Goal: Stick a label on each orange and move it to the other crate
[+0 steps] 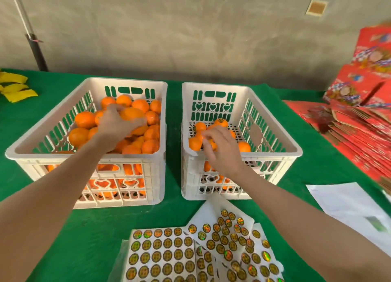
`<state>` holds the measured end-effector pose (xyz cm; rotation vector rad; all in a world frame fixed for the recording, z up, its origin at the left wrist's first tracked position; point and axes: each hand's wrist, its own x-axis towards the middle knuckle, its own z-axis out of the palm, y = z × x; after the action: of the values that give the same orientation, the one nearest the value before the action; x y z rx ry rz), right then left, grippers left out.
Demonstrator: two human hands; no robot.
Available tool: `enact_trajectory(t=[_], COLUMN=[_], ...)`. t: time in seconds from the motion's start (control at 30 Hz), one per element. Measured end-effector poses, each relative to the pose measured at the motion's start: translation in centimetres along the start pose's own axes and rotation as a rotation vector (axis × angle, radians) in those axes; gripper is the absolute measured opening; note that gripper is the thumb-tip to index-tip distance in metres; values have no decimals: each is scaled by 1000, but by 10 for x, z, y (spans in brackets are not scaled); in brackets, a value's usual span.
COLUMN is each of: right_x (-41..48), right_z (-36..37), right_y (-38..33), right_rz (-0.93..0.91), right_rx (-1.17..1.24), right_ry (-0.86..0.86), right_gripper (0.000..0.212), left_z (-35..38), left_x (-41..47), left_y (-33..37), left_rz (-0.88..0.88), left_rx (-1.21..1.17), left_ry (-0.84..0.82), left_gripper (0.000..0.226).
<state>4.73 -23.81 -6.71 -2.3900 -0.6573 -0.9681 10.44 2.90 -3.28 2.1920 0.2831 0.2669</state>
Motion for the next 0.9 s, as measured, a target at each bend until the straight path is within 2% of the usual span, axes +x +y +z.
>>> enact_trajectory(t=[0.03,0.07,0.13,0.23,0.27,0.33,0.4,0.47,0.5,0.57,0.67,0.77,0.8,0.87,0.9], right_x=[-12,-28,-60,-96,-102,-107,-108,-110,-110,-113,-115,-117,-117,-123,-128], right_z=[-1,0,4,19,26,36,40,41,41,40,34,24,21,17,16], right_y=[-6,-10,-14,-10,-9,-8,-8,-6,-5,-3,-4,-3,-3,-6,-8], right_rz=[-19,-30,4,151,210,287,308,296,285,273,266,213,213,238,249], right_rx=[47,94,131,80,54,21,25,25,24,41,110,146,128,69,43], right_ry=[4,-67,-395,-1013,-1141,-1261,-1282,-1279,-1279,-1254,-1166,-1047,-1031,-1060,-1093], right_gripper=[13,14,19,46,56,69,69,63,59,51,39,19,16,27,29], left_z=[-4,-8,-11,-1,7,28,49,67,74,86,99,112,117,125,129], left_x=[-8,-23,-56,-108,-122,-144,-159,-168,-171,-176,-182,-190,-193,-196,-197], left_y=[6,12,24,28,25,13,-5,-26,-35,-51,-64,-69,-70,-74,-74], left_rz=[11,29,79,73,22,-136,-328,-501,-563,-622,-596,-626,-584,-492,-497], left_rx=[-104,-152,-354,-586,-641,-766,-863,-922,-937,-940,-885,-883,-827,-676,-675], left_ry=[35,29,-113,-338,-395,-504,-561,-553,-536,-522,-622,-727,-756,-788,-771], left_gripper=[77,78,79,80,80,83,75,58,52,55,61,56,51,42,39])
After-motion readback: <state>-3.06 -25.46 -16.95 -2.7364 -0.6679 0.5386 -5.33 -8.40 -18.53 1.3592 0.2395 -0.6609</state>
